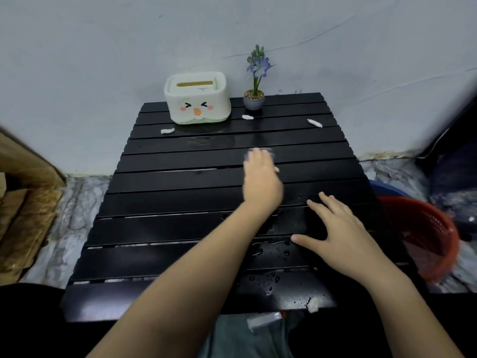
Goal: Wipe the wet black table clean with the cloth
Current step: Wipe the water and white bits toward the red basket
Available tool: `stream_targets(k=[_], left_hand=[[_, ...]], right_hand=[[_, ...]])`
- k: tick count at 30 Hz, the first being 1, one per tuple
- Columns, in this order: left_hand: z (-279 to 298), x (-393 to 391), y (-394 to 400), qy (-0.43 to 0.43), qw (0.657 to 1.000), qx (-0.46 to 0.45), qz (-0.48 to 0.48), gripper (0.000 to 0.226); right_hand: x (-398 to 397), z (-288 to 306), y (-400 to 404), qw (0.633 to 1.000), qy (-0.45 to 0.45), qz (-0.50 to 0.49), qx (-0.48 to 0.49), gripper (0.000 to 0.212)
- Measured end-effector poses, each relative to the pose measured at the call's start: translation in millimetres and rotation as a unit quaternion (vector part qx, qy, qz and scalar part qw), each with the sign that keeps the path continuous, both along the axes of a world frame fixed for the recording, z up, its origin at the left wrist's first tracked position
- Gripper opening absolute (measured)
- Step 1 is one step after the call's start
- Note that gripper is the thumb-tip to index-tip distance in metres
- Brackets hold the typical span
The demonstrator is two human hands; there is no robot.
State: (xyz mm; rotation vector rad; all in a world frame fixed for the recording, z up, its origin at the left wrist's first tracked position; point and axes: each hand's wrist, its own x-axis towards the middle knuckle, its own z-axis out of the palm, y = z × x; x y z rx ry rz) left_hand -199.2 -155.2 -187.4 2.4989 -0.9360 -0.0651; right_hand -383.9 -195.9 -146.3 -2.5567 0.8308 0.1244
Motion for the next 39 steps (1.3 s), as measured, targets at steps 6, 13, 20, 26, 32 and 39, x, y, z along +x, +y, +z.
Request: stream_targets(k=[6, 13, 20, 26, 32, 39], left_hand=[[23, -24, -11, 0.216, 0.959, -0.099, -0.151, 0.040], [31, 50, 152, 0.040, 0.979, -0.142, 0.138, 0.033], [-14, 41, 229, -0.050, 0.963, 0.076, 0.254, 0.043], [10, -56, 90, 0.024, 0.994, 0.057, 0.091, 0.051], [16, -121, -12, 0.047, 0.993, 0.046, -0.102, 0.057], [43, -64, 71, 0.246, 0.943, -0.221, -0.034, 0.038]], right_hand=[[-27, 5, -5, 0.998, -0.037, -0.035, 0.024, 0.099], [-94, 10, -9, 0.988, -0.044, -0.139, 0.054, 0.115], [-105, 2, -3, 0.984, -0.037, -0.145, 0.095, 0.120], [-105, -2, -5, 0.987, -0.035, -0.137, 0.070, 0.122], [-107, -5, -6, 0.987, -0.054, -0.138, 0.059, 0.118], [-131, -5, -1, 0.976, -0.110, -0.151, 0.114, 0.124]])
